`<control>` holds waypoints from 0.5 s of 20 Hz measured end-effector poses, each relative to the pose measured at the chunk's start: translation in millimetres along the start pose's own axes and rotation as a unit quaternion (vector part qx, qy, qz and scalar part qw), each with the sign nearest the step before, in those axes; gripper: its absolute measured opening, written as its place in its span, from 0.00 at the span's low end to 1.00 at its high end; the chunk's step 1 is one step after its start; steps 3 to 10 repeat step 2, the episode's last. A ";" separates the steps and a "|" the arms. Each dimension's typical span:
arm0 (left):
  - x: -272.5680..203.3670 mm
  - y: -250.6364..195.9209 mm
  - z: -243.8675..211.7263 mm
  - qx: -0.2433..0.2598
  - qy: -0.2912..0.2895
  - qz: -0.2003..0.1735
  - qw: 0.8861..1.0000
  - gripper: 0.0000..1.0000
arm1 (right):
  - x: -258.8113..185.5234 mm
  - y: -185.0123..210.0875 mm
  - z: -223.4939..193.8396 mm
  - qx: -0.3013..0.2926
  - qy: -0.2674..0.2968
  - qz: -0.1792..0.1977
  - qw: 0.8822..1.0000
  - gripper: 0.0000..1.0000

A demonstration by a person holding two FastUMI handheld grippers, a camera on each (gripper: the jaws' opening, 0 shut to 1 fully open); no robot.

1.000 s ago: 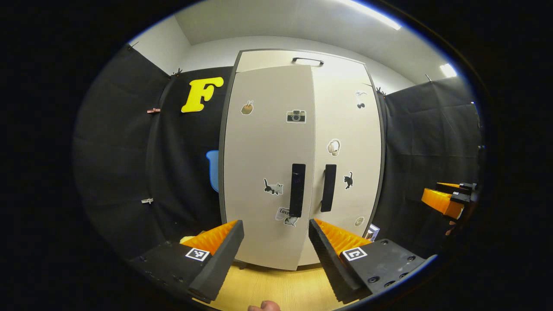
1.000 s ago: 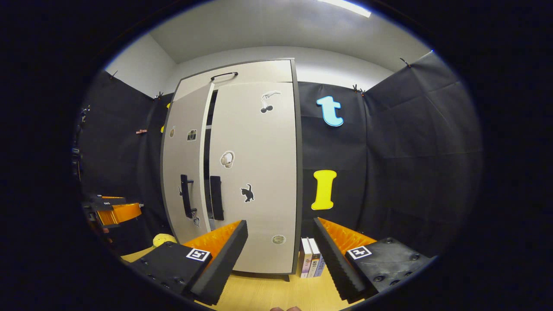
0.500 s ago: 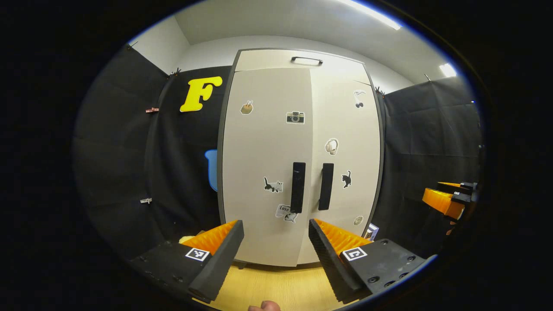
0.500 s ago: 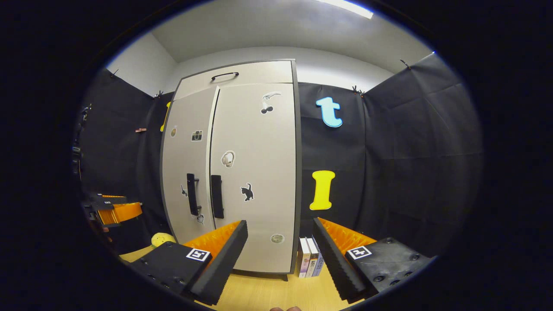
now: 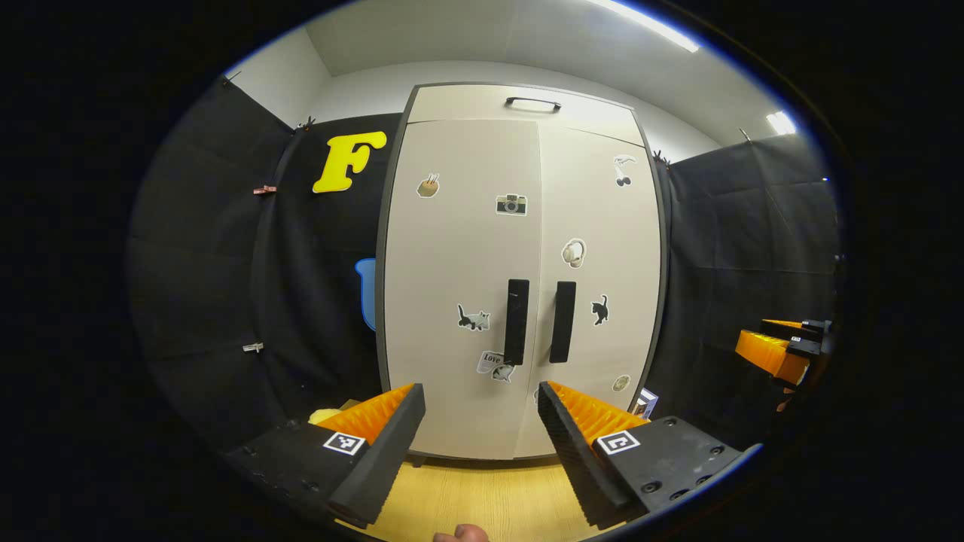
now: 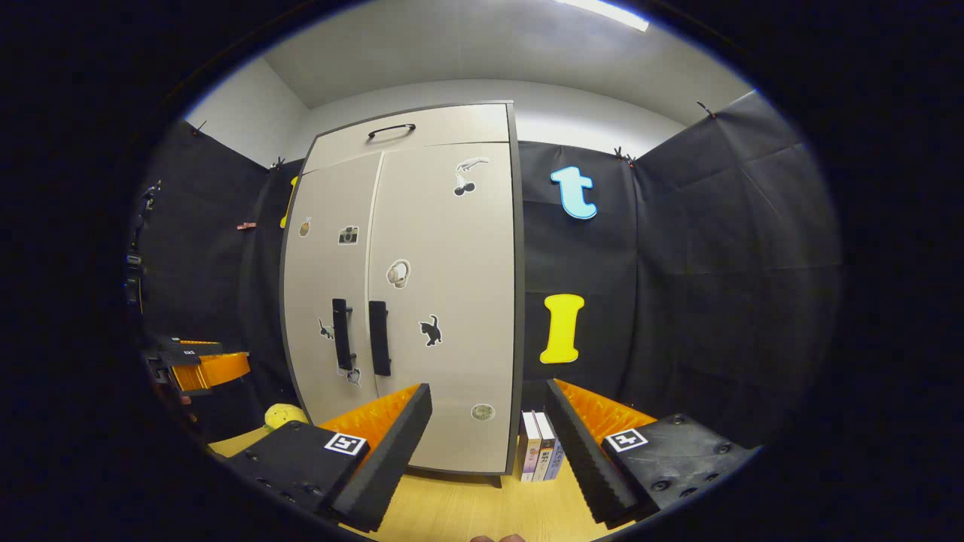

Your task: Grab one shoe with the right hand and put it into the shoe cabinet, grab the other shoe with the left hand and put it into the shoe cabinet; then close the right door with the right hand and the left door with the left hand.

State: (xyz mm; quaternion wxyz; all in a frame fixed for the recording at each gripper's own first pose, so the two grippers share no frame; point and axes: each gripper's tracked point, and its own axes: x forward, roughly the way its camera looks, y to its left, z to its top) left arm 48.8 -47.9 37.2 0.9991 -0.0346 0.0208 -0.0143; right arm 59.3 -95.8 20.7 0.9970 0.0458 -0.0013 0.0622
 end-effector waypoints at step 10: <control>0.0 -1.6 0.2 0.000 0.000 0.000 1.000 0.95 | 1.6 -2.9 -0.2 -0.001 -0.001 -0.002 1.000 0.99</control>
